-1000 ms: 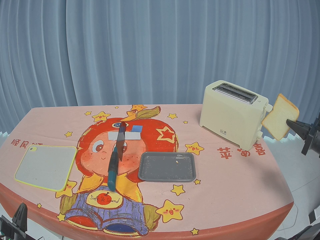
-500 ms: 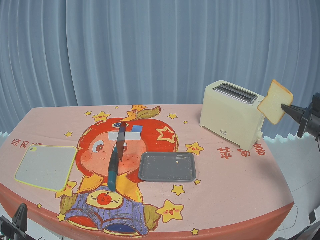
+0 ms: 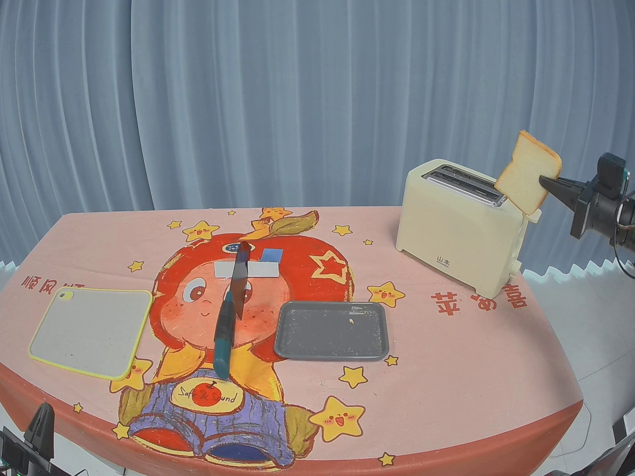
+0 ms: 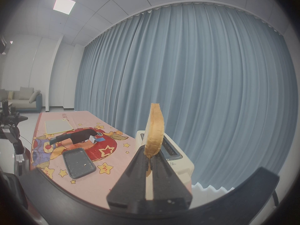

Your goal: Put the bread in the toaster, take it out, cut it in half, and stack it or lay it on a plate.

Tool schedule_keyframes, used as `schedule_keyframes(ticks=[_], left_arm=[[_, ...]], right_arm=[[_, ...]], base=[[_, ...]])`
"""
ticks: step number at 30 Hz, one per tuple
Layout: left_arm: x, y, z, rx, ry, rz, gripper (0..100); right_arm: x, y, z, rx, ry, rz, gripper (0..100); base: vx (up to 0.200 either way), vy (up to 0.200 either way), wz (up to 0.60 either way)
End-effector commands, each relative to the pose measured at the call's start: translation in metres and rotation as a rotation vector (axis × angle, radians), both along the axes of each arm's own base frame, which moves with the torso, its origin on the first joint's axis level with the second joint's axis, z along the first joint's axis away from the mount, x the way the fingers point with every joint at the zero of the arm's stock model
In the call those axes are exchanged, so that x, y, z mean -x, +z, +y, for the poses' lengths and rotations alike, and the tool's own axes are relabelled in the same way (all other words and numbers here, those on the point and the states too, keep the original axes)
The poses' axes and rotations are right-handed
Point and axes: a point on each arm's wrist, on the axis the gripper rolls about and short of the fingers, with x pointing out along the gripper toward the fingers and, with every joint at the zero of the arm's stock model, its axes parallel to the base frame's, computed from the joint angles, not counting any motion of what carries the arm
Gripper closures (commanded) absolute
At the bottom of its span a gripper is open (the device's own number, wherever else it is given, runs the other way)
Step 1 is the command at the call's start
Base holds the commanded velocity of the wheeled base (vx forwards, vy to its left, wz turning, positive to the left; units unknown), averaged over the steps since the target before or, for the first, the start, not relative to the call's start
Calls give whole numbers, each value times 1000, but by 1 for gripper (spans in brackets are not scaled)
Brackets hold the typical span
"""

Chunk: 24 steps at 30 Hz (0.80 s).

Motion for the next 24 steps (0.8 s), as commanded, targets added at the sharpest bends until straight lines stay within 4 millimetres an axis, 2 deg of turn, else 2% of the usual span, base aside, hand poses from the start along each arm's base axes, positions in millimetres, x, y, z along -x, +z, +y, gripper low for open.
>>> schedule_keyframes(ticks=[1,13,15,16,24], left_arm=[[0,-5,0,0,1,1,100],[0,-5,0,0,1,1,100],[0,-5,0,0,1,1,100],[0,-5,0,0,1,1,100],[0,-5,0,0,1,1,100]], right_arm=[[-17,-3,2,15,5,8,100],[-63,1,2,77,16,-40,100],[-63,1,2,77,16,-40,100],[-71,-1,2,76,21,-37,100],[-89,-5,3,76,26,-31,100]], base=[[0,0,0],[0,0,0],[0,0,0],[0,0,0],[0,0,0]])
